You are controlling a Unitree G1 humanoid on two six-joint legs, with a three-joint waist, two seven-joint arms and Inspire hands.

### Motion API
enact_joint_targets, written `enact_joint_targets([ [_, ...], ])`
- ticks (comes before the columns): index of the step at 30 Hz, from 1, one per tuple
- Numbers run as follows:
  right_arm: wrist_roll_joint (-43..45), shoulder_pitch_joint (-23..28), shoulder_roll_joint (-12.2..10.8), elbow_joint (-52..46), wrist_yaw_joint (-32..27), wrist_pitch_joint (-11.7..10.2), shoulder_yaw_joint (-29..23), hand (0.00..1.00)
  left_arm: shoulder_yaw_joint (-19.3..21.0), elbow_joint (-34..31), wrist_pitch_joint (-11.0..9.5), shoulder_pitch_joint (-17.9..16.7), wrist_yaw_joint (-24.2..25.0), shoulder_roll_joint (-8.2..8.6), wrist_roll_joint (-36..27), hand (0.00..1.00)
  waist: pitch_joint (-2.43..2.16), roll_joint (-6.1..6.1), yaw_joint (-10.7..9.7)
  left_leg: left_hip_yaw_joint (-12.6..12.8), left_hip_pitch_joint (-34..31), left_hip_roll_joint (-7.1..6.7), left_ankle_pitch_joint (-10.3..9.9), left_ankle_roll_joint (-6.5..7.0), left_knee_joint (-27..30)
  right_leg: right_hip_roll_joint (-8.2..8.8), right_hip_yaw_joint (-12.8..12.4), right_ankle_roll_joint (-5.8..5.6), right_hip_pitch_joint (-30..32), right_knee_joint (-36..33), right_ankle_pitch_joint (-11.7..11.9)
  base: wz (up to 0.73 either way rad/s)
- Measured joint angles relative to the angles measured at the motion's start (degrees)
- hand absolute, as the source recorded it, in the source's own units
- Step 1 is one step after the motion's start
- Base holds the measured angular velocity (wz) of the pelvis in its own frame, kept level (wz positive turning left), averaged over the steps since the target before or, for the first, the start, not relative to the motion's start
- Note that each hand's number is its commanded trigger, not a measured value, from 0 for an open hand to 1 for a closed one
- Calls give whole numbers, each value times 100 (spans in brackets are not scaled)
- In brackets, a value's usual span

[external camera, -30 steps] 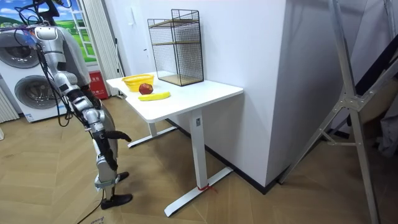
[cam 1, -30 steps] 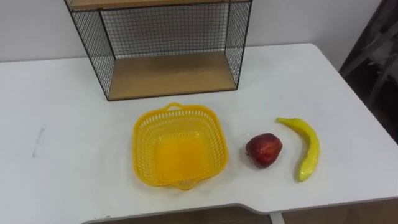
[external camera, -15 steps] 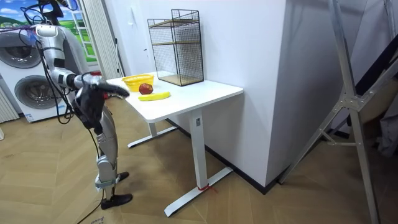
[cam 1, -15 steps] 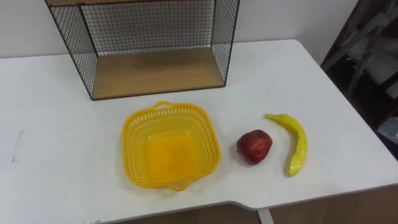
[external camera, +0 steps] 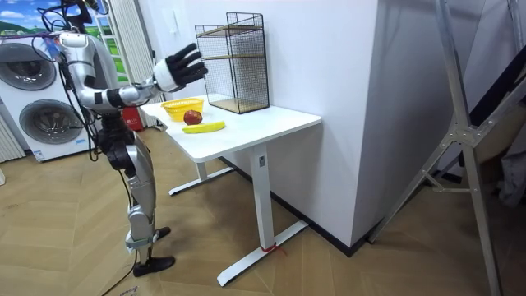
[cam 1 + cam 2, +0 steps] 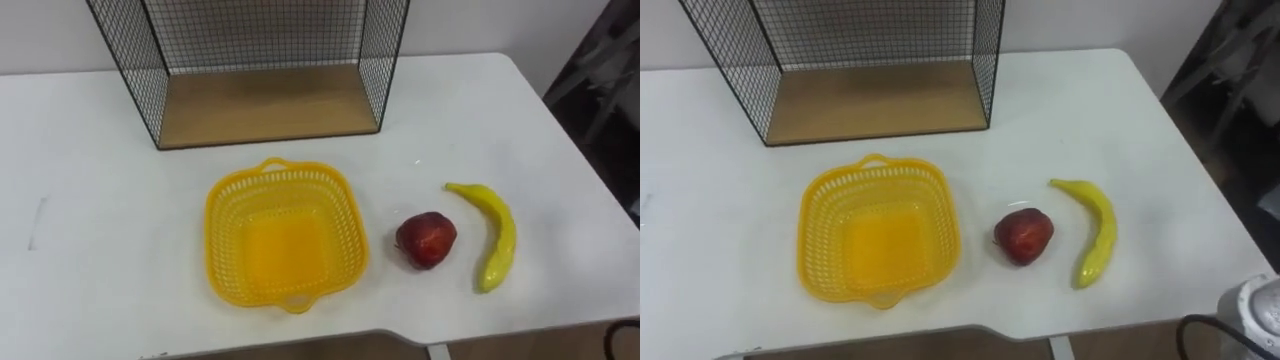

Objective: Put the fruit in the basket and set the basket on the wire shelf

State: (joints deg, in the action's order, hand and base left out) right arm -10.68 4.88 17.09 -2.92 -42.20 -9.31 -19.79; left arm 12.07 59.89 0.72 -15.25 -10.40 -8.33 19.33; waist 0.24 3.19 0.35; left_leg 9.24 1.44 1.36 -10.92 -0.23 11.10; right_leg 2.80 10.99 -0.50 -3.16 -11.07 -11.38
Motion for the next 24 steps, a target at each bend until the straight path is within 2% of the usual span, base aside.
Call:
enact_joint_targets([
  [4, 106, -46, 75, -6, 793, 17, 636, 0, -187, 11, 4, 8, -24, -18, -2, 0, 47, 8, 108, -8, 1, 7, -1, 1, 29, 8, 11, 3, 2, -62, 3, 1],
  [9, 215, -46, 83, -6, 1722, 22, 1022, 0, -249, 10, 5, -10, 81, -32, 44, 0, 52, -41, 200, -58, -22, 3, -7, 7, 42, 8, 30, 2, -38, -57, 7, 4],
  [15, 455, -44, 82, 0, 2377, 69, 1354, 0, -428, -21, 19, -92, 240, -47, 44, 0, 28, -99, 235, -64, 55, -3, -3, 10, 26, -3, 18, -1, -143, 45, 10, 1],
  [19, 467, -38, 79, 21, 2778, 71, 1860, 0, -785, -21, 25, -55, 323, -74, 38, 0, 20, -74, 210, -83, 80, -6, -4, 9, 25, -3, 39, -2, -199, 76, 10, 1],
  [24, 597, -13, 2, 216, 3195, 74, 2229, 0, -856, -45, 14, -2, 354, -72, 49, 0, -11, -36, 201, -151, 79, -12, -4, 9, 44, 0, 65, -3, -208, 75, 12, 5],
])
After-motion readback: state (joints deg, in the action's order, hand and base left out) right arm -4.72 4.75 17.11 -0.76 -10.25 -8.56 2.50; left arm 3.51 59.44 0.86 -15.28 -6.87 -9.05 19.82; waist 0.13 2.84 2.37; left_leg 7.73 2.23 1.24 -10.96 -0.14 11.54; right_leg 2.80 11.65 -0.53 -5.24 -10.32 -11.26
